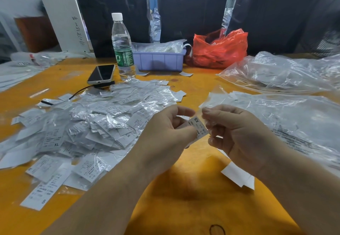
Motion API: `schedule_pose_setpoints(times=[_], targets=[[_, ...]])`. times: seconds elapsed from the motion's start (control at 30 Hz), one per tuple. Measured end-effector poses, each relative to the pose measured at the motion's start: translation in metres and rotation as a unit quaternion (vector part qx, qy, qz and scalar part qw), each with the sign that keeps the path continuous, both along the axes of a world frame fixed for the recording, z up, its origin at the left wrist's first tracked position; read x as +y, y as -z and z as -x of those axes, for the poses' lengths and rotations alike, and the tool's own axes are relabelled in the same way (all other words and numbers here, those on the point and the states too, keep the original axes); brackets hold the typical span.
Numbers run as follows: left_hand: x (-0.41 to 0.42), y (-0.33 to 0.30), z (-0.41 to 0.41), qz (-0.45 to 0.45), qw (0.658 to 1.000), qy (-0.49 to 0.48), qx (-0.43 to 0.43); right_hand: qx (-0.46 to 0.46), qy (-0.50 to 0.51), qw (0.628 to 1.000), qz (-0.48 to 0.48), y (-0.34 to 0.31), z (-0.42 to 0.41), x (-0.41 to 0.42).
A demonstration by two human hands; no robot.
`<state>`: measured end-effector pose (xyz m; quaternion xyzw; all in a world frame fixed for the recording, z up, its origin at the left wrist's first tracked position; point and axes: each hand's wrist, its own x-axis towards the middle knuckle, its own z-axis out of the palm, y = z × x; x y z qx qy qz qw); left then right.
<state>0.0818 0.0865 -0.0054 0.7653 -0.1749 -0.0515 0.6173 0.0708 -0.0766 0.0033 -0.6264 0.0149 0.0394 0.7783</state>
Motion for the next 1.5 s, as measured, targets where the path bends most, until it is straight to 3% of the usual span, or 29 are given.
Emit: schedule_pose_setpoints(times=[0.5, 1.07, 1.5], targets=[[-0.0011, -0.0025, 0.0013, -0.002, 1.0, 0.012, 0.01, -0.003, -0.011, 0.999, 0.043, 0.001, 0.0003, 0.0005], [0.0024, -0.0037, -0.0004, 0.006, 0.999, -0.048, -0.007, 0.003, -0.046, 0.995, 0.086, 0.0007, 0.0015, 0.0006], [0.0016, -0.0056, 0.0, -0.005, 0.998, -0.066, 0.009, -0.012, -0.014, 0.999, 0.049, -0.0003, -0.0003, -0.0011]])
